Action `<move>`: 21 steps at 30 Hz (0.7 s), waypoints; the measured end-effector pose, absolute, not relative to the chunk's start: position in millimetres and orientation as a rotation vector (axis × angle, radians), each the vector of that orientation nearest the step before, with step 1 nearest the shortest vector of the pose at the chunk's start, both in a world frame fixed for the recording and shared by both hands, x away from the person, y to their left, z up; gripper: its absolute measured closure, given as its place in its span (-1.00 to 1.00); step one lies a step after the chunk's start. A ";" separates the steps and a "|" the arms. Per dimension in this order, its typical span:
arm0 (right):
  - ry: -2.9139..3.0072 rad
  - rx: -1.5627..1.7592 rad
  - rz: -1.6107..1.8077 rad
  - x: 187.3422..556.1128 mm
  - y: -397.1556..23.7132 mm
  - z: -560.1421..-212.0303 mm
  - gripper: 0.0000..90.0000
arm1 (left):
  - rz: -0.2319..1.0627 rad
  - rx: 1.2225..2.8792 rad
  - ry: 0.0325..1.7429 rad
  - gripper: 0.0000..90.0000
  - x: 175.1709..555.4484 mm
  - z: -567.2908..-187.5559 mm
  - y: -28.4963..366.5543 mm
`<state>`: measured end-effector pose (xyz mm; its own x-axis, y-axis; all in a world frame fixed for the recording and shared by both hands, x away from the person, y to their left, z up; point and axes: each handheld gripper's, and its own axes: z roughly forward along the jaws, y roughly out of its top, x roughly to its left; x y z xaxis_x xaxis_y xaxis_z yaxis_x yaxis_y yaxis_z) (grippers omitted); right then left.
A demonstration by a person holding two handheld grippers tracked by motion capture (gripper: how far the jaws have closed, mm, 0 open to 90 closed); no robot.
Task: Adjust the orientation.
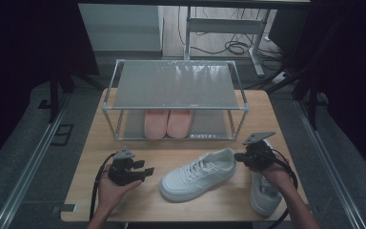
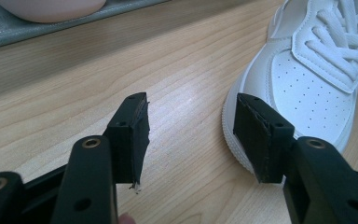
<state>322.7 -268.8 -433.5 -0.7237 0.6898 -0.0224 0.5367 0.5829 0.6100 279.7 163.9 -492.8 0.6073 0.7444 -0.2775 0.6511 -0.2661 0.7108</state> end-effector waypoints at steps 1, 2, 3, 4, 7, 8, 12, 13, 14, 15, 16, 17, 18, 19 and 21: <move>2.551 1.020 0.841 324.3 -269.5 -434.0 1.00 | 0.140 1.991 1.103 0.01 279.7 -492.6 164.1; 2.551 1.020 0.841 324.3 -269.5 -434.0 1.00 | 0.140 1.991 1.103 0.01 279.7 -492.6 164.1; 2.553 1.039 0.806 330.2 -271.4 -438.8 1.00 | 0.140 1.988 1.103 0.01 279.5 -492.2 164.7; 2.553 1.058 0.799 331.5 -271.7 -439.7 1.00 | 0.141 1.987 1.103 0.01 279.6 -492.0 165.3; 2.554 1.079 0.773 336.4 -270.7 -443.0 1.00 | 0.143 1.983 1.109 0.01 280.2 -492.2 166.7; 2.557 1.081 0.748 338.0 -269.4 -444.9 1.00 | 0.143 1.982 1.110 0.01 280.3 -492.5 166.8; 2.566 1.089 0.709 341.7 -266.4 -449.1 1.00 | 0.142 1.981 1.109 0.01 280.3 -492.2 167.4; 2.566 1.088 0.705 341.4 -266.1 -449.0 1.00 | 0.142 1.980 1.110 0.01 280.4 -492.1 167.6; 2.563 1.085 0.704 341.0 -265.6 -449.1 1.00 | 0.143 1.980 1.111 0.01 280.5 -491.9 167.8; 2.567 1.083 0.703 340.5 -265.2 -449.0 1.00 | 0.144 1.979 1.111 0.01 280.5 -491.9 168.0; 2.587 1.080 0.718 339.7 -264.3 -448.8 1.00 | 0.145 1.978 1.112 0.01 280.6 -491.8 168.3; 2.621 1.064 0.745 337.9 -261.3 -449.2 1.00 | 0.145 1.977 1.114 0.01 280.5 -491.7 168.4; 2.639 1.039 0.756 335.6 -257.0 -449.5 1.00 | 0.147 1.977 1.114 0.01 280.4 -491.6 168.5; 2.647 1.019 0.751 333.0 -251.7 -449.2 1.00 | 0.147 1.978 1.113 0.01 280.3 -491.5 168.6; 2.650 0.976 0.725 330.4 -243.3 -448.0 1.00 | 0.148 1.974 1.113 0.01 279.8 -490.9 168.9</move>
<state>330.4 -243.3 -448.0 -0.7531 0.6567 -0.0394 0.5453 0.6566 0.5211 279.8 168.9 -490.9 0.5979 0.7505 -0.2817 0.6508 -0.2493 0.7172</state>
